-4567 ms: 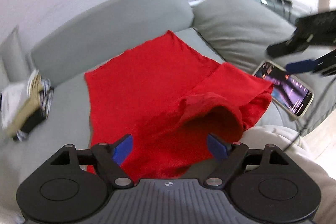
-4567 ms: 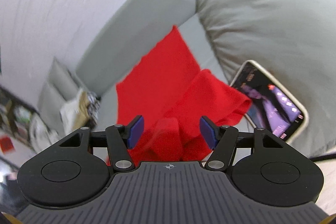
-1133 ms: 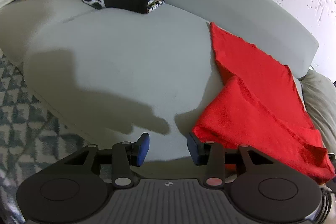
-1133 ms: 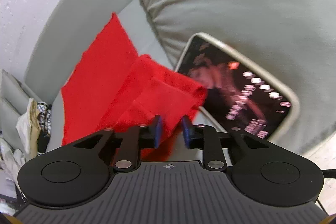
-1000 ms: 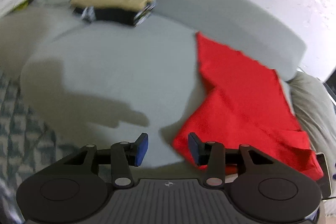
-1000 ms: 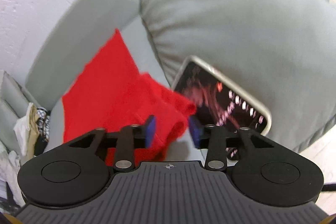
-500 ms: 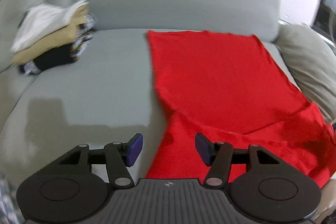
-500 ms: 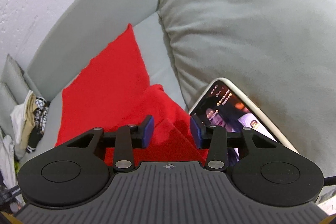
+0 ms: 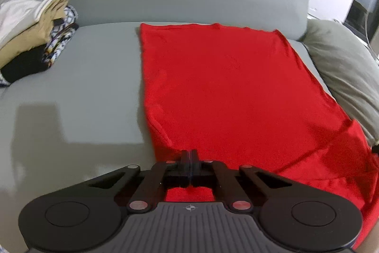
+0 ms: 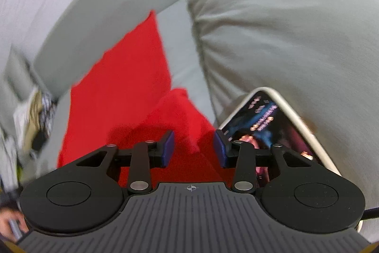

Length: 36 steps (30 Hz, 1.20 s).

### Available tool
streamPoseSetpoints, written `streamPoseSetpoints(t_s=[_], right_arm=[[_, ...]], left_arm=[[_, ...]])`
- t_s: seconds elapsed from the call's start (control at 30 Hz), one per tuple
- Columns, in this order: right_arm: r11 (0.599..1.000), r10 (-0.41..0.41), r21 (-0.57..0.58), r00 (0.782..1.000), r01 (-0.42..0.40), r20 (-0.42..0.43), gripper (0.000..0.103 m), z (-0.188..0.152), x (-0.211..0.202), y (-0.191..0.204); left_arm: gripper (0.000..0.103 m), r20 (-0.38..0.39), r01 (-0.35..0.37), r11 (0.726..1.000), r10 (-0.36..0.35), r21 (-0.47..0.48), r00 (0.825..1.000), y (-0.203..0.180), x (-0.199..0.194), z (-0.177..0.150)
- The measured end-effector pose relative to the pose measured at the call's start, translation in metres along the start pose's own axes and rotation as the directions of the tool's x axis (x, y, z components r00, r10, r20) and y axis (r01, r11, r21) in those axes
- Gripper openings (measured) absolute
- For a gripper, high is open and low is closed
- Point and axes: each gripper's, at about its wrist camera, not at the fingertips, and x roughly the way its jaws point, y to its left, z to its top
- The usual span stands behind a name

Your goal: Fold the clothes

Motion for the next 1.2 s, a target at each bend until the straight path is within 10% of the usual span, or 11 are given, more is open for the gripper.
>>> streamPoseSetpoints(t_s=[0.07,0.3,0.43,0.57,0.8,0.87,1.2], right_arm=[[0.996,-0.047,-0.075,0.999,0.046,-0.015,0.005,-0.004,0.004,0.010],[0.983,-0.103,-0.129,0.974,0.130,0.201,0.003,-0.007,-0.028,0.036],[0.980,-0.098,-0.144,0.963,0.137,0.252,0.003,0.002,-0.035,0.052],[0.981,-0.095,-0.143,0.972,0.127,0.214,0.004,0.002,-0.030,0.055],[0.986,-0.108,-0.107,0.979,0.128,0.172,0.004,-0.006,-0.025,0.050],[0.986,-0.111,-0.104,0.980,0.129,0.162,0.004,-0.007,-0.023,0.048],[0.985,-0.103,-0.108,0.958,0.136,0.268,0.004,0.001,-0.040,0.063]], left_arm=[[0.000,0.018,-0.010,1.000,0.011,-0.019,1.000,0.005,-0.002,-0.004],[0.000,0.083,-0.049,0.970,0.071,-0.239,0.994,0.046,-0.009,-0.010],[0.002,0.069,0.069,0.953,-0.051,-0.295,0.996,0.058,-0.010,-0.011],[0.040,0.073,0.119,0.959,-0.104,-0.256,0.992,0.050,-0.018,-0.003],[0.032,-0.059,0.029,0.997,-0.033,-0.067,0.998,0.015,0.010,0.010],[0.008,-0.064,-0.005,1.000,0.003,-0.025,0.998,0.009,0.015,0.007],[0.008,0.018,0.073,0.948,-0.071,-0.309,0.997,0.079,0.000,-0.012]])
